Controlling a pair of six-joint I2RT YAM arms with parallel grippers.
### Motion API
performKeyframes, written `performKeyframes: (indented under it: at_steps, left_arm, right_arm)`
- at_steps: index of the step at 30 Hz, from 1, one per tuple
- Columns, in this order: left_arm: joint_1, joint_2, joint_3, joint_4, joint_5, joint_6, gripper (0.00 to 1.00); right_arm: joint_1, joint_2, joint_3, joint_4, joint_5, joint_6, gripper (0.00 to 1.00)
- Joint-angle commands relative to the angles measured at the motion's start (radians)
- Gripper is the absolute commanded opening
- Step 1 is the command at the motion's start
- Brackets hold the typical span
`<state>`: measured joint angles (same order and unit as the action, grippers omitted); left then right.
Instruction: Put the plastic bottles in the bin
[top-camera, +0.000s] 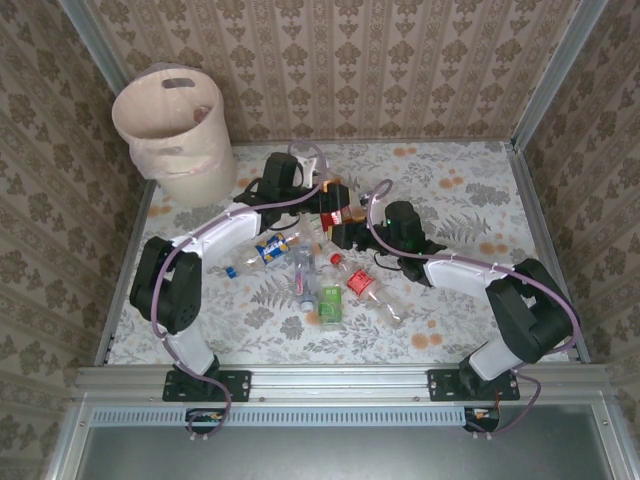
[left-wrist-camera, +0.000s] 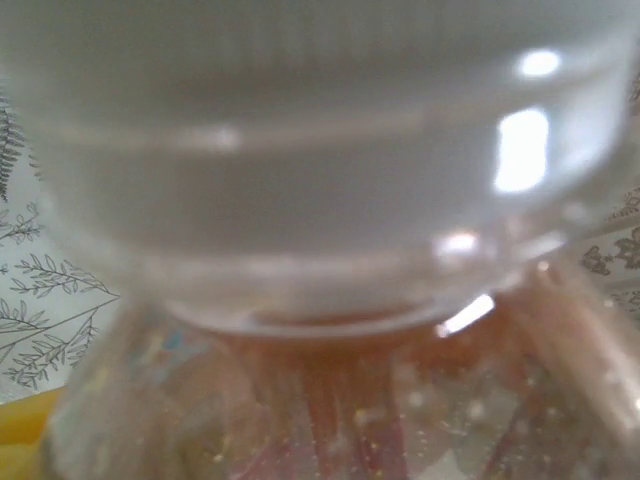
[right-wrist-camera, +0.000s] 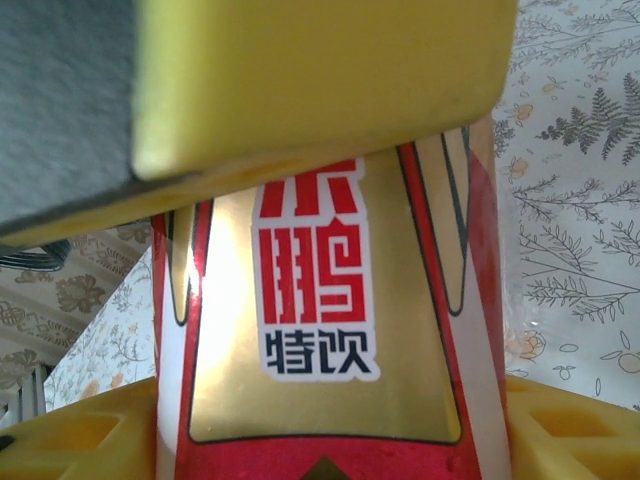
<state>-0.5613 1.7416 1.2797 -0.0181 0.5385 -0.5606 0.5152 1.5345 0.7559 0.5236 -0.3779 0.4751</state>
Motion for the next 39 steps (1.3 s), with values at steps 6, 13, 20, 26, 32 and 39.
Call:
performKeyframes:
  at_steps: [6, 13, 20, 26, 32, 39]
  left_arm:
    - [-0.002, 0.02, 0.043, -0.032, 0.023, 0.032, 0.67]
    - [0.006, -0.007, 0.029, -0.036, -0.032, 0.028, 0.65]
    - [0.035, -0.028, 0.027, -0.06, -0.098, 0.037, 0.67]
    - [0.087, -0.065, 0.034, -0.078, -0.168, 0.053, 0.67]
    - [0.165, -0.092, 0.08, -0.112, -0.225, 0.072, 0.66]
    - [0.218, -0.099, 0.16, -0.097, -0.244, 0.078, 0.65]
  right_arm:
    - [0.005, -0.016, 0.042, -0.048, -0.044, -0.026, 0.67]
    - [0.005, -0.069, 0.015, -0.092, -0.04, -0.047, 0.94]
    - [0.005, -0.106, -0.006, -0.05, 0.053, -0.005, 1.0]
    - [0.003, -0.135, -0.034, -0.019, 0.229, 0.069, 1.0]
    - [0.002, -0.188, -0.055, -0.05, 0.327, 0.067, 1.0]
    - [0.002, -0.229, -0.095, -0.022, 0.429, 0.013, 1.0]
